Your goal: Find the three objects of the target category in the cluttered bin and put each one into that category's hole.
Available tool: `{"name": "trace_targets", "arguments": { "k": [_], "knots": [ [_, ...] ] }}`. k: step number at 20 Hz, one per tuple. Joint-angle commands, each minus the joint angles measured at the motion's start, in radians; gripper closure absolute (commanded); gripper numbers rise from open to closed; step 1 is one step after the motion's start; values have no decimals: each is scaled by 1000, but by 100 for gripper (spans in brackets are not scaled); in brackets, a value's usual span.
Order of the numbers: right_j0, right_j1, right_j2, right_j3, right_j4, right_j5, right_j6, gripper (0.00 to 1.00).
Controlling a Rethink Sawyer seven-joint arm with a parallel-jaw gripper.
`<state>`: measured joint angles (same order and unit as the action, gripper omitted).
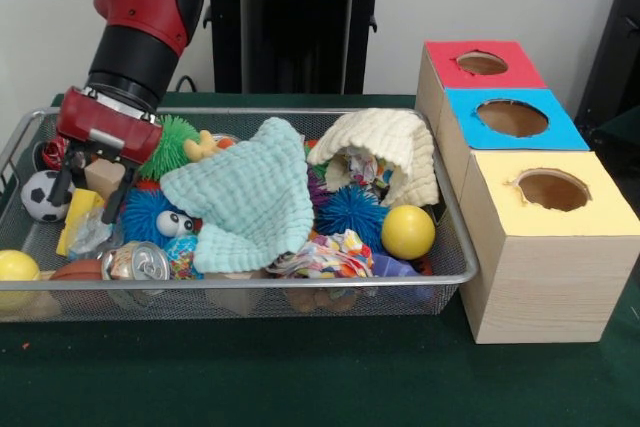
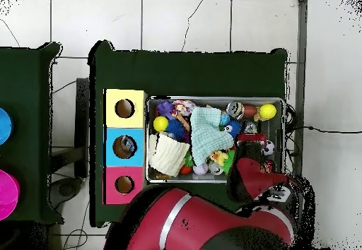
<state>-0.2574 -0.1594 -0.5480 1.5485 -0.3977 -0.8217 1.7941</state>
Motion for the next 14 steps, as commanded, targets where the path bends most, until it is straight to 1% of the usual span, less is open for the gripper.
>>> {"name": "trace_targets", "arguments": {
  "k": [1,3,4,5,6,8,9,10,12,14],
  "knots": [
    [-120,-159,262,-44,-479,442,259,0],
    [-117,-142,249,-42,-439,425,227,0],
    [-109,-129,238,-41,-416,421,197,0],
    [-113,-126,248,-42,-419,429,184,0],
    [-125,-118,274,-49,-436,468,166,0],
    [-136,-98,293,-54,-426,497,142,0],
    [-128,-82,279,-55,-400,491,130,0],
    [-109,-50,244,-57,-351,472,115,0],
    [-86,-8,204,-64,-301,437,95,0],
    [-69,25,177,-71,-265,427,82,0]
  ]
}}
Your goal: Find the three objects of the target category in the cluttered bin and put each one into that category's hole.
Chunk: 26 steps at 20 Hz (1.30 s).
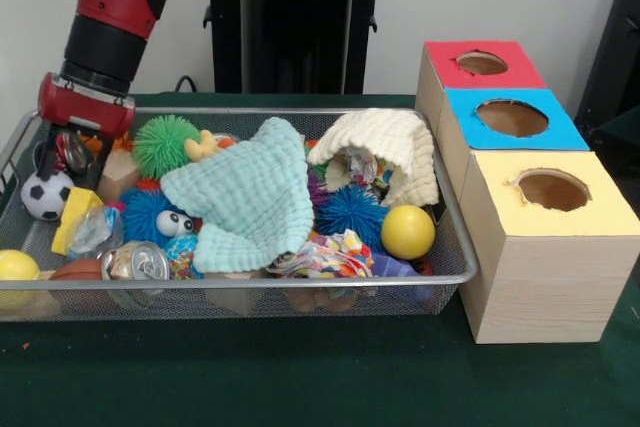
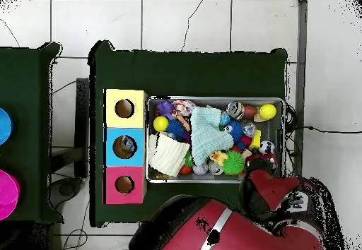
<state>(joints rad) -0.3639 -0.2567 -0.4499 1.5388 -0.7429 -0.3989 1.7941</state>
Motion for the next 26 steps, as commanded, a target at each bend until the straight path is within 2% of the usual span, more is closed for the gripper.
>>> {"name": "trace_targets", "arguments": {
  "k": [1,8,17,26],
  "knots": [
    [42,133,71,-64,91,0,79,0],
    [45,209,70,-90,131,-57,74,0],
    [67,153,85,-77,106,-25,95,0],
    [94,222,13,-116,202,-145,36,0]
  ]
}}
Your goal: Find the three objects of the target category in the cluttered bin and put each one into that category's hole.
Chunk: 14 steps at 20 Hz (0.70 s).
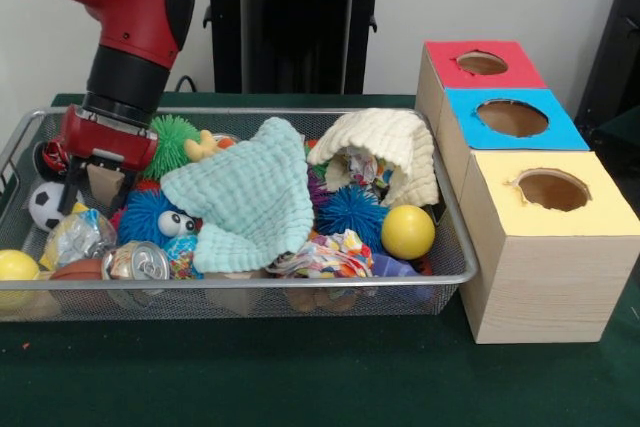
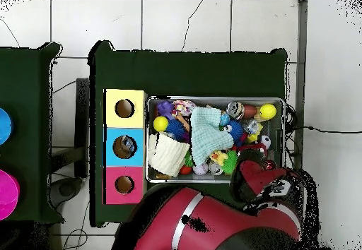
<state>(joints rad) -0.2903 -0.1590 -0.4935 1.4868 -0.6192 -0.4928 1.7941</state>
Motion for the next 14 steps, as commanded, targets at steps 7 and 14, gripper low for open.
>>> {"name": "trace_targets", "arguments": {
  "k": [7,14],
  "knots": [
    [114,176,-71,-94,161,-66,-50,0],
    [172,169,-104,-140,92,47,-15,0]
  ]
}}
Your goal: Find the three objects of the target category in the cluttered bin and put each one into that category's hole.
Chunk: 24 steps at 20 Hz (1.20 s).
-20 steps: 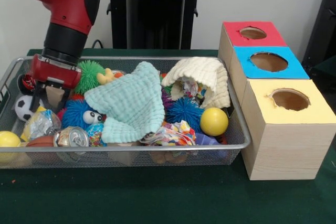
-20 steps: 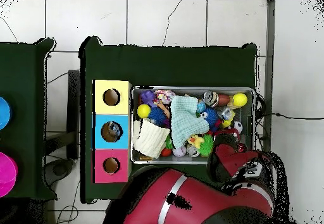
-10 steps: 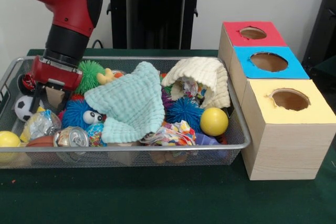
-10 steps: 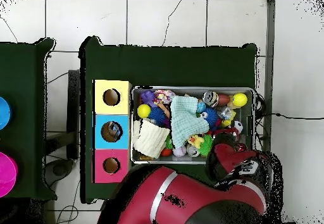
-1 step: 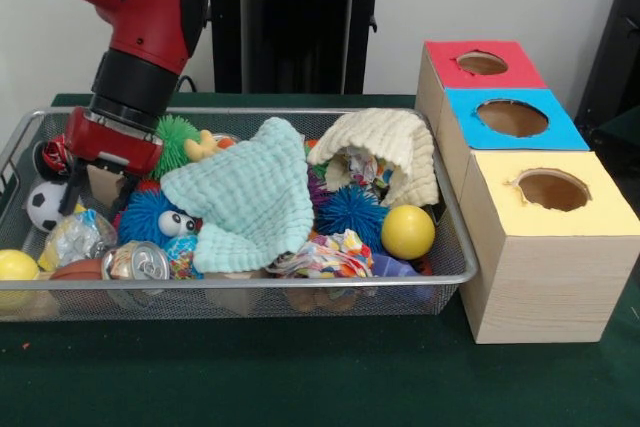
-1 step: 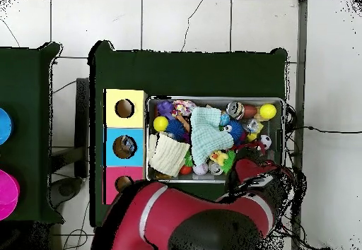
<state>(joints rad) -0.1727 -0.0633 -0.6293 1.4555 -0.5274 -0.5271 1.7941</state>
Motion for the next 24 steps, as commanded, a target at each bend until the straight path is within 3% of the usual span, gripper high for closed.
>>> {"name": "trace_targets", "arguments": {
  "k": [1,3,7,15,20,24],
  "knots": [
    [56,72,31,-112,-8,93,-8,0],
    [53,72,40,-117,-26,106,6,0],
    [67,98,12,-119,11,73,2,0],
    [113,180,-117,-136,174,-86,-99,0],
    [125,210,-148,-159,184,-110,-105,0],
    [114,221,-123,-197,126,-95,-66,0]
  ]
}}
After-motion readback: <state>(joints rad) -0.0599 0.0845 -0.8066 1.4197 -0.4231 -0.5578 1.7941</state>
